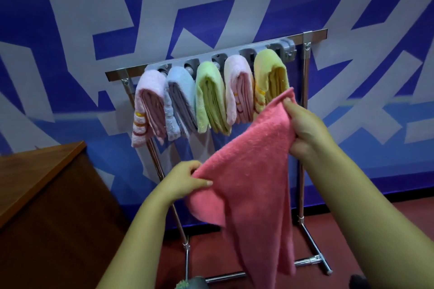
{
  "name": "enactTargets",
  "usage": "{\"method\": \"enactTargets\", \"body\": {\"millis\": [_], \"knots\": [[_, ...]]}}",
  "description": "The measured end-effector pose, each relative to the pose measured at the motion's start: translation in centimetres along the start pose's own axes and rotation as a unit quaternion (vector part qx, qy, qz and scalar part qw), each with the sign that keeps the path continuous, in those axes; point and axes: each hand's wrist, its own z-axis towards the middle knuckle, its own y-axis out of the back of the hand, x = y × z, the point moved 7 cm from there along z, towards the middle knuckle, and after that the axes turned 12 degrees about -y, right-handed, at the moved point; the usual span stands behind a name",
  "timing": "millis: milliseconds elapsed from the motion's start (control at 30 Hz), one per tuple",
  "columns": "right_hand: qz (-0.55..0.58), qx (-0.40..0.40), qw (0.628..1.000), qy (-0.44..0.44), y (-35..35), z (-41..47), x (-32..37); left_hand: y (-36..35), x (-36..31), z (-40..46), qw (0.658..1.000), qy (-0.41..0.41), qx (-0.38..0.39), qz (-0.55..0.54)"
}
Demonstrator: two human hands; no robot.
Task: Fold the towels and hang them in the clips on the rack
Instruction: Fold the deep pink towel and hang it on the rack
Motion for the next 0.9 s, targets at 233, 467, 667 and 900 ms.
{"method": "enactTargets", "body": {"millis": [233,467,667,900], "knots": [[0.107,-0.065,0.992,-0.001,4.1,0.5,2.6,2.1,3.4,-2.0,0.971,0.045,-0.08,-0.221],[0.012,-0.105,0.991,0.078,7.3,1.9,4.4,4.5,3.8,-0.7,0.83,-0.014,-0.225,-0.511],[-0.015,0.045,0.999,0.005,6.2,1.4,3.4,5.8,2.2,0.2,0.775,-0.061,-0.279,-0.564],[0.043,-0.035,0.998,0.025,8.4,2.5,3.4,6.7,1.0,0.1,0.782,-0.056,-0.31,-0.538]]}}
